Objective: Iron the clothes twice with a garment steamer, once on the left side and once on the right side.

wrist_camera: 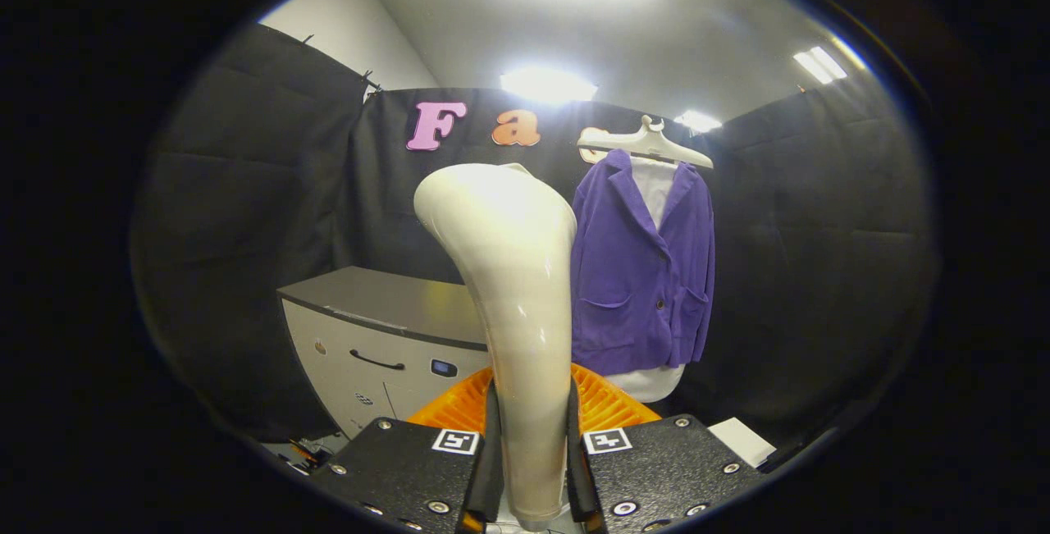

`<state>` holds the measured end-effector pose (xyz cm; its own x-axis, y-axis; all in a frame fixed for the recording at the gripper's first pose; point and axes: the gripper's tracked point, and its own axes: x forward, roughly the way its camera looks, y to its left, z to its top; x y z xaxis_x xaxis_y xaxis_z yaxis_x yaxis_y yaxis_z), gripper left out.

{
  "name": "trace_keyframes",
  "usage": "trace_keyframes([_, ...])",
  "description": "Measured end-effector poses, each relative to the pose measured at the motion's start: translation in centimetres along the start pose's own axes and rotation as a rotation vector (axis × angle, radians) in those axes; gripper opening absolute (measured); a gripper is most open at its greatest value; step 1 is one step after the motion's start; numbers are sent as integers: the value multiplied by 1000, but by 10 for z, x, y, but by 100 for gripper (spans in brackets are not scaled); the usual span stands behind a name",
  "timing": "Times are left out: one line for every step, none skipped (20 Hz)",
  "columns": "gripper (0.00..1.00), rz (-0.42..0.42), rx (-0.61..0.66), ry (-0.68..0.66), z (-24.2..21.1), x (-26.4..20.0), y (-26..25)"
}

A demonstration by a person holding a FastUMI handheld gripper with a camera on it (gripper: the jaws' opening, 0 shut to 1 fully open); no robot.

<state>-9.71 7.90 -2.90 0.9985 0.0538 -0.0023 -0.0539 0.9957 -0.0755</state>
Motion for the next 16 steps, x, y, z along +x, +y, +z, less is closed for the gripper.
trace_keyframes([32,-2,1,4,-1,1,-1])
trace_keyframes([32,-4,4,7,-3,1,-1])
trace_keyframes([32,-7,10,10,-3,2,-2])
trace_keyframes([32,-9,15,15,-4,4,-3])
trace_keyframes([32,-14,17,22,-4,6,-4])
trace_keyframes([32,-16,14,26,-4,9,-4])
trace_keyframes([32,-16,14,26,-2,13,-3])
trace_keyframes([32,-18,14,26,-1,18,-4])
trace_keyframes([32,-22,17,25,1,22,-6])
trace_keyframes([32,-22,20,25,0,27,-7])
trace_keyframes([32,-21,23,24,1,30,-7])
trace_keyframes([32,-21,26,24,1,35,-9])
trace_keyframes([32,-21,30,26,-1,40,-11])
trace_keyframes([32,-18,35,30,-3,45,-13])
trace_keyframes([32,-14,40,38,-5,50,-14])
trace_keyframes([32,-10,46,46,-7,55,-16])
